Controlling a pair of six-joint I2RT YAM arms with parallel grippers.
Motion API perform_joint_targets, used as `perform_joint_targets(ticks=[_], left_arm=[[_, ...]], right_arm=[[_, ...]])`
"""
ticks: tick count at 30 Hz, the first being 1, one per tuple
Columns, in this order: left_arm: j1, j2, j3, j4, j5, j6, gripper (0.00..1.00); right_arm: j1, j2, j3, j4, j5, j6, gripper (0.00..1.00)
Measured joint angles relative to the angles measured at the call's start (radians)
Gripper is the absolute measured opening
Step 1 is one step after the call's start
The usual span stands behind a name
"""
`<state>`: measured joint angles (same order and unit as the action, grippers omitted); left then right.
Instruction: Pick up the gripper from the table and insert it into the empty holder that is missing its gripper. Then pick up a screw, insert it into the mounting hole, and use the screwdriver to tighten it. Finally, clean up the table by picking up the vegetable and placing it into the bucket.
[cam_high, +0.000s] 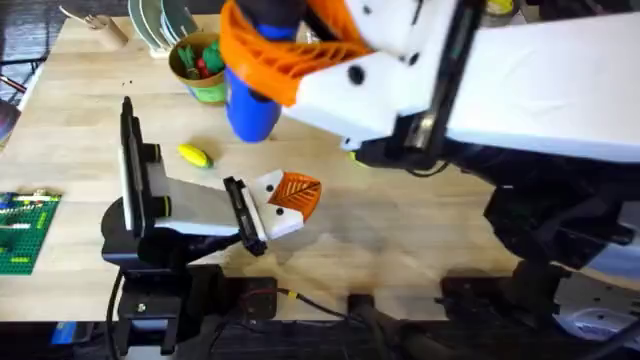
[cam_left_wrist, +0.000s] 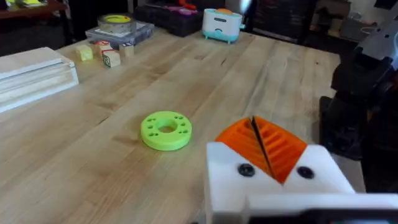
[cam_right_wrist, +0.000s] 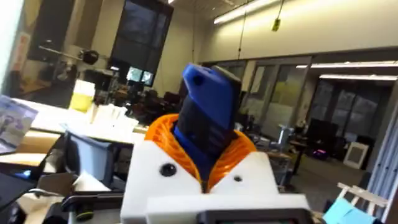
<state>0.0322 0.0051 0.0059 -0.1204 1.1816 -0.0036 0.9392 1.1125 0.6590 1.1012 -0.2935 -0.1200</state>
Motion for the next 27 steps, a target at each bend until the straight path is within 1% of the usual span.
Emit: perform_joint_targets(ticks=[3, 5, 8, 12, 14, 17, 21, 24, 27], left_arm=[[0.0, 0.0, 0.0, 0.0, 0.0, 0.0, 0.003], [0.0, 0.0, 0.0, 0.0, 0.0, 0.0, 0.003], [0.0, 0.0, 0.0, 0.0, 0.0, 0.0, 0.003], [0.0, 0.0, 0.0, 0.0, 0.0, 0.0, 0.003], [0.0, 0.0, 0.0, 0.0, 0.0, 0.0, 0.003], [0.0, 0.0, 0.0, 0.0, 0.0, 0.0, 0.003], [0.0, 0.0, 0.0, 0.0, 0.0, 0.0, 0.003], [0.0, 0.0, 0.0, 0.0, 0.0, 0.0, 0.003], [0.0, 0.0, 0.0, 0.0, 0.0, 0.0, 0.003]], right_arm=[[-0.044, -0.026, 0.0, 0.001, 0.002, -0.023, 0.023], [-0.081, -0.025, 0.0, -0.055, 0.017, -0.066, 0.023], [-0.15, -0.004, 0.0, -0.198, 0.066, -0.183, 0.023], [-0.267, 0.042, 0.0, -0.4, 0.165, -0.401, 0.023], [-0.335, 0.073, 0.001, -0.474, 0.22, -0.529, 0.023], [-0.433, 0.13, 0.002, -0.535, 0.295, -0.705, 0.023], [-0.542, 0.227, 0.012, -0.588, 0.377, -0.881, 0.023], [-0.587, 0.31, 0.013, -0.608, 0.407, -0.968, 0.023], [-0.6, 0.39, 0.013, -0.609, 0.418, -1.028, 0.023]])
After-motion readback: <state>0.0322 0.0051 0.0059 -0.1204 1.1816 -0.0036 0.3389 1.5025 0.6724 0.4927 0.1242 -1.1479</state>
